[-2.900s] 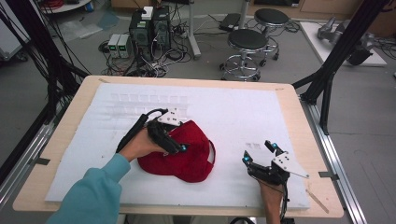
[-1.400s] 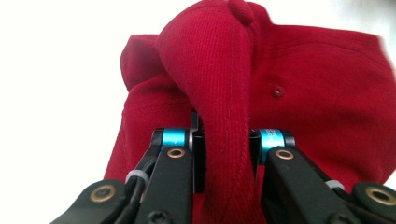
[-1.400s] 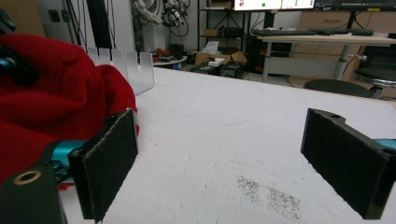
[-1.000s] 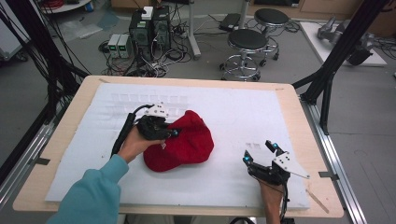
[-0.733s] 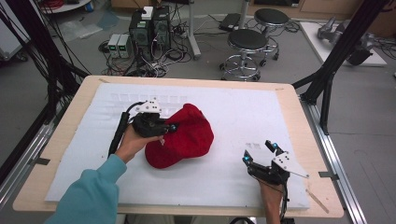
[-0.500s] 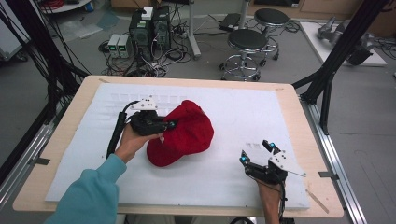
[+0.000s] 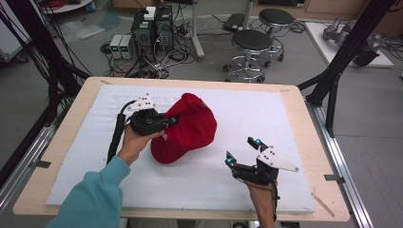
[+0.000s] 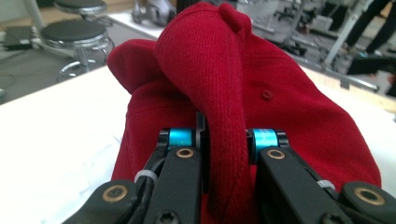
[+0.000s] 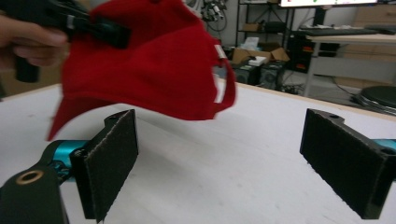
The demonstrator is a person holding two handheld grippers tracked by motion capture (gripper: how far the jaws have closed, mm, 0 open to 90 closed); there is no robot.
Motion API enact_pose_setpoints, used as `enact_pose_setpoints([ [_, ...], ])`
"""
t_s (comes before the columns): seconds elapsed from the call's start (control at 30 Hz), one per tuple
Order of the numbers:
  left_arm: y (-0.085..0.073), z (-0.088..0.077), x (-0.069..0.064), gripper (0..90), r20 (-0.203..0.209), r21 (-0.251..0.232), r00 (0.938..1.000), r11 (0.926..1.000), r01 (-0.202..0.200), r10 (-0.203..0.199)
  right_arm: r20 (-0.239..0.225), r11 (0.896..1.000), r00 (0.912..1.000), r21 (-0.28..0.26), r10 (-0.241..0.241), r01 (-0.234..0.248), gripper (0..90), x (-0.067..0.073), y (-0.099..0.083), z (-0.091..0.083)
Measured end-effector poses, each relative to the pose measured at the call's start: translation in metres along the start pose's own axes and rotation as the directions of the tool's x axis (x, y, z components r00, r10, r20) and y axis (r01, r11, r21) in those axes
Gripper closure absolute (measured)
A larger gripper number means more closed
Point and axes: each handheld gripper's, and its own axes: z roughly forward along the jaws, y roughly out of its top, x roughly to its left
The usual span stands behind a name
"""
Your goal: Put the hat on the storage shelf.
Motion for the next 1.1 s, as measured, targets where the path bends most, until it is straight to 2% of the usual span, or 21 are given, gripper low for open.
enact_pose_setpoints([
  [0.03,0.001,-0.001,0.002,85.6,-0.008,-0.024,0.9999,0.9997,0.010,-0.010,-0.024,1.000,0.9997,0.001,-0.002,0.002,10.5,0.007,0.005,0.003],
  [0.07,0.001,-0.001,0.002,85.6,-0.008,-0.024,0.9999,0.9997,0.010,-0.010,-0.024,1.000,0.9997,0.001,-0.002,0.002,10.5,0.007,0.005,0.003],
  [0.13,0.002,-0.001,0.003,85.6,-0.012,-0.028,0.9998,0.9995,0.017,-0.017,-0.058,1.000,0.9983,0.010,0.001,0.000,10.5,0.017,0.012,0.007],
  [0.2,0.002,-0.001,0.003,85.6,-0.024,-0.023,0.9996,0.9997,0.012,-0.012,-0.065,1.000,0.9979,0.011,0.000,0.000,10.5,0.021,0.014,0.009],
  [0.23,0.002,-0.001,0.003,85.6,-0.030,-0.020,0.9995,0.9997,0.011,-0.012,-0.076,1.000,0.9970,0.024,-0.008,0.010,10.5,0.028,0.017,0.013],
  [0.27,0.002,-0.001,0.003,85.6,-0.030,-0.020,0.9995,0.9997,0.011,-0.012,-0.076,1.000,0.9970,0.024,-0.008,0.010,10.5,0.028,0.017,0.013],
  [0.3,0.002,-0.002,0.004,85.6,-0.042,-0.035,0.9990,0.9992,0.017,-0.018,-0.095,0.999,0.9954,0.041,-0.007,0.011,10.5,0.035,0.020,0.019],
  [0.37,0.003,-0.002,0.004,85.7,-0.042,-0.043,0.9988,0.9988,0.023,-0.025,-0.100,0.999,0.9949,0.047,-0.005,0.010,10.5,0.038,0.020,0.021],
  [0.43,0.004,-0.004,0.005,85.6,-0.042,-0.058,0.9984,0.9976,0.036,-0.039,-0.121,0.998,0.9926,0.059,0.004,0.003,10.5,0.047,0.021,0.028],
  [0.6,0.007,-0.005,0.004,85.6,-0.051,-0.065,0.9982,0.9975,0.028,-0.031,-0.162,0.997,0.9866,0.081,0.020,-0.007,11.9,0.061,0.021,0.041],
  [0.63,0.008,-0.006,0.004,85.6,-0.048,-0.067,0.9985,0.9975,0.024,-0.027,-0.162,0.997,0.9866,0.081,0.020,-0.007,11.9,0.061,0.021,0.041],
  [0.67,0.010,-0.006,0.003,85.6,-0.048,-0.071,0.9985,0.9972,0.023,-0.026,-0.182,0.996,0.9833,0.086,0.013,0.002,16.3,0.066,0.021,0.045],
  [0.87,0.019,-0.008,-0.002,85.7,-0.043,-0.100,0.9990,0.9950,0.009,-0.014,-0.200,0.995,0.9794,0.101,0.030,-0.009,17.4,0.077,0.023,0.058],
  [0.9,0.021,-0.009,-0.002,85.6,-0.038,-0.110,0.9992,0.9940,0.005,-0.009,-0.217,0.994,0.9752,0.108,0.046,-0.023,20.2,0.079,0.023,0.062],
  [0.97,0.022,-0.009,-0.002,85.7,-0.034,-0.110,0.9994,0.9939,0.003,-0.007,-0.218,0.993,0.9745,0.110,0.052,-0.029,20.6,0.080,0.023,0.064],
  [1.1,0.022,-0.008,-0.004,85.6,-0.034,-0.116,0.9994,0.9932,0.006,-0.010,-0.229,0.991,0.9700,0.120,0.083,-0.056,27.8,0.083,0.022,0.075],
])
